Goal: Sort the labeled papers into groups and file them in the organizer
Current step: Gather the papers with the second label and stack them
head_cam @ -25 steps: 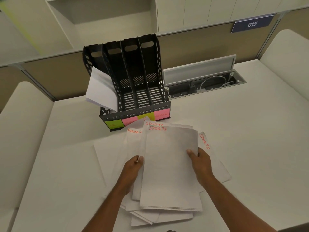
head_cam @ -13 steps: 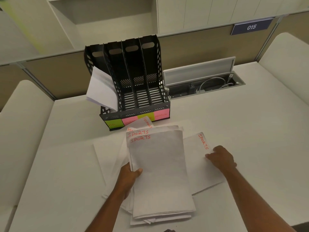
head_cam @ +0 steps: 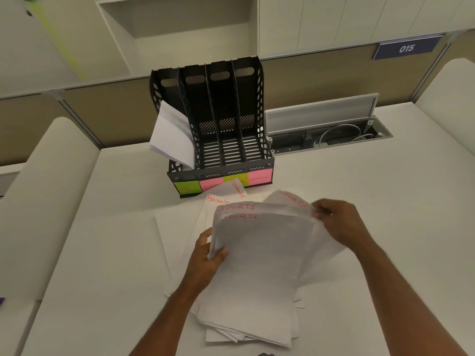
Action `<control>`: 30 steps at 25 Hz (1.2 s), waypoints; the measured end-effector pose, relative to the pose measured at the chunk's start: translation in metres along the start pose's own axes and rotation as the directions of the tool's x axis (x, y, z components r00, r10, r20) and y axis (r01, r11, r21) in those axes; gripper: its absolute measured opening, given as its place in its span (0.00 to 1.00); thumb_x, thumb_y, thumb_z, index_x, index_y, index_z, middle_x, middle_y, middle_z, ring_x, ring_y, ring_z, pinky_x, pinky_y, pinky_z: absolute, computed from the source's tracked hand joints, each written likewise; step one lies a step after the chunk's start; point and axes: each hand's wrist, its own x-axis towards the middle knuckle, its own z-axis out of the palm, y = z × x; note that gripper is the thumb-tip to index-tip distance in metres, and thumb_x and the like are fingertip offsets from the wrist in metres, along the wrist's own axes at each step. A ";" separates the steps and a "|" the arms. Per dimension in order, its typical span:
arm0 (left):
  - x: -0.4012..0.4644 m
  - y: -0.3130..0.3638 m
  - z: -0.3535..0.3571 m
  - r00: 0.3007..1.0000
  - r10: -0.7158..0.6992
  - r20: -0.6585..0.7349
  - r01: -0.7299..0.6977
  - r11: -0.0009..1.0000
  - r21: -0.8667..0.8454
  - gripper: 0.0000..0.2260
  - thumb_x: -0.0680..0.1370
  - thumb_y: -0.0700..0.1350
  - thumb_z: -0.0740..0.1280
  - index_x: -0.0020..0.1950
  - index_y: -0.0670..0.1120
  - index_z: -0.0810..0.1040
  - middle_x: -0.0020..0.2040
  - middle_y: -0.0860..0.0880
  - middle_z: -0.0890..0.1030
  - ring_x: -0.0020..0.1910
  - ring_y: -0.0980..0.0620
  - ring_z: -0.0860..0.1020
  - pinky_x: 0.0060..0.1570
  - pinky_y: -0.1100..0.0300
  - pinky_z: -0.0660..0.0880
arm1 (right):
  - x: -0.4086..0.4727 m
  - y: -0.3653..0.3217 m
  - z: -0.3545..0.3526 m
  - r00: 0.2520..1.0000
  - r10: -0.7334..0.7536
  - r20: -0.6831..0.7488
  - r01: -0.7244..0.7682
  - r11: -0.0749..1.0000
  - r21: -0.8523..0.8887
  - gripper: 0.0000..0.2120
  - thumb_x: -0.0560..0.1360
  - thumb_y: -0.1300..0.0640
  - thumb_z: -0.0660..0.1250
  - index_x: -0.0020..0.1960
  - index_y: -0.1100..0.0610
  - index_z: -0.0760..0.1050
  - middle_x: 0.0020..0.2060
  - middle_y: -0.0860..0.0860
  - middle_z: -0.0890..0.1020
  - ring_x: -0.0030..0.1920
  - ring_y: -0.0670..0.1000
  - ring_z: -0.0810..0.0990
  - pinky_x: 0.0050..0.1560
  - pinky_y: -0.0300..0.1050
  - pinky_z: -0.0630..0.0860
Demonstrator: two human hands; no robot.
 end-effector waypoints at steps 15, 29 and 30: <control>0.008 0.054 -0.005 0.978 0.052 -0.200 -0.110 0.949 -0.294 0.23 0.80 0.42 0.69 0.73 0.55 0.69 0.58 0.58 0.83 0.55 0.55 0.83 0.53 0.55 0.81 | -0.015 -0.044 0.039 0.929 -0.095 0.358 -0.213 0.653 0.727 0.21 0.73 0.52 0.75 0.63 0.58 0.79 0.58 0.58 0.84 0.54 0.54 0.85 0.52 0.51 0.82; -0.006 0.079 0.015 0.908 0.152 -0.391 -0.244 0.950 -0.197 0.18 0.78 0.45 0.71 0.66 0.54 0.74 0.55 0.57 0.84 0.57 0.52 0.81 0.54 0.59 0.82 | -0.037 -0.087 0.070 0.985 -0.128 -0.116 0.172 0.731 0.660 0.07 0.72 0.51 0.75 0.49 0.43 0.82 0.40 0.42 0.86 0.44 0.47 0.85 0.39 0.32 0.79; -0.004 0.069 0.014 0.921 0.107 -0.375 -0.185 0.967 -0.177 0.18 0.78 0.45 0.70 0.67 0.51 0.74 0.56 0.52 0.84 0.57 0.49 0.82 0.54 0.56 0.82 | -0.035 -0.076 0.079 0.996 -0.066 -0.055 0.086 0.770 0.632 0.06 0.73 0.53 0.75 0.49 0.46 0.82 0.39 0.44 0.86 0.45 0.50 0.85 0.38 0.30 0.77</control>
